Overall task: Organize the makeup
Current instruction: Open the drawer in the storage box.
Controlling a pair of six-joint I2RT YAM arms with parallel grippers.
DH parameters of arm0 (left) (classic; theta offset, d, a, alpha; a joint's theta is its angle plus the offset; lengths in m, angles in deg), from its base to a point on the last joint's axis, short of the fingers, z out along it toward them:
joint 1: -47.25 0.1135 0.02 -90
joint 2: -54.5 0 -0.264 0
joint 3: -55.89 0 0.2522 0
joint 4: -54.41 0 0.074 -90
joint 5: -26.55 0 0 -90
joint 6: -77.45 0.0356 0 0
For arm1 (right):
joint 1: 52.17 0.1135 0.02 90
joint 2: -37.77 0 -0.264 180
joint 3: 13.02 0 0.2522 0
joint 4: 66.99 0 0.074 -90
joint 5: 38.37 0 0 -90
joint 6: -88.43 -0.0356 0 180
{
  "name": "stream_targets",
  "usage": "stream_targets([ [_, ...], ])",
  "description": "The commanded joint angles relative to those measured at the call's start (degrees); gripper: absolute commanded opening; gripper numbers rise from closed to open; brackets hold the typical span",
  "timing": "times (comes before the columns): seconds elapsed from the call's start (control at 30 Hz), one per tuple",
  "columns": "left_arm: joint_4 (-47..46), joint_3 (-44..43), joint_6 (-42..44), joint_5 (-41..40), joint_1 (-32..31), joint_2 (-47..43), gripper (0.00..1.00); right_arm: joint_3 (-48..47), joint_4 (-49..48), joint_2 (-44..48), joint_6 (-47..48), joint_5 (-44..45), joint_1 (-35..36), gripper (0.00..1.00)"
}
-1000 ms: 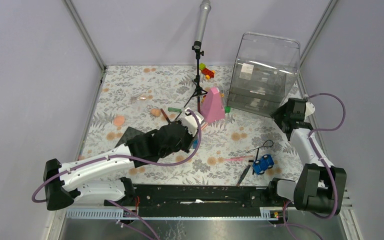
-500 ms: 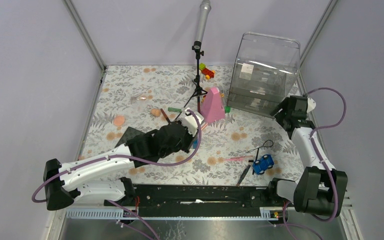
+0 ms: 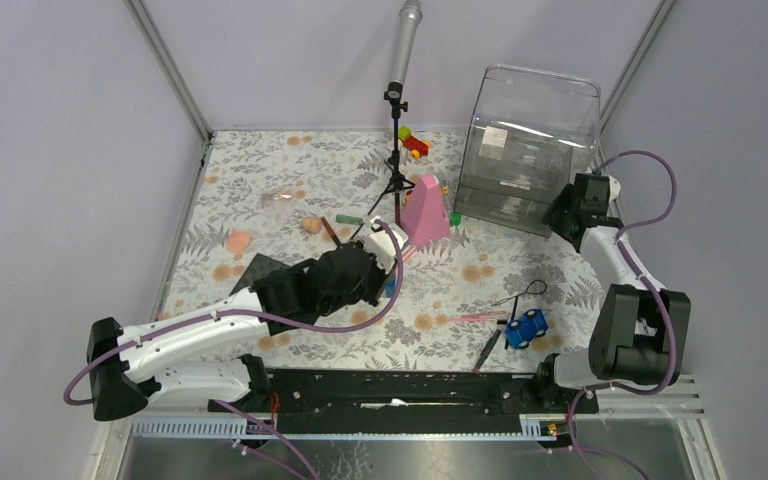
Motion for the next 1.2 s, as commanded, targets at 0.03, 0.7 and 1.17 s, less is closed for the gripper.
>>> stream_targets([
  [0.03,-1.37,0.39,0.65,0.61,0.07,-0.98,0.0,-3.45,-2.85,-2.62,2.86,-0.38,0.28,0.53],
  [0.7,-1.38,0.65,0.65,0.61,0.07,-1.13,0.0,-4.5,0.35,-3.76,11.59,1.23,0.26,0.03],
  [1.17,-1.37,0.31,0.74,1.58,0.07,-0.65,0.0,4.14,-1.69,7.09,18.06,2.88,0.25,0.04],
])
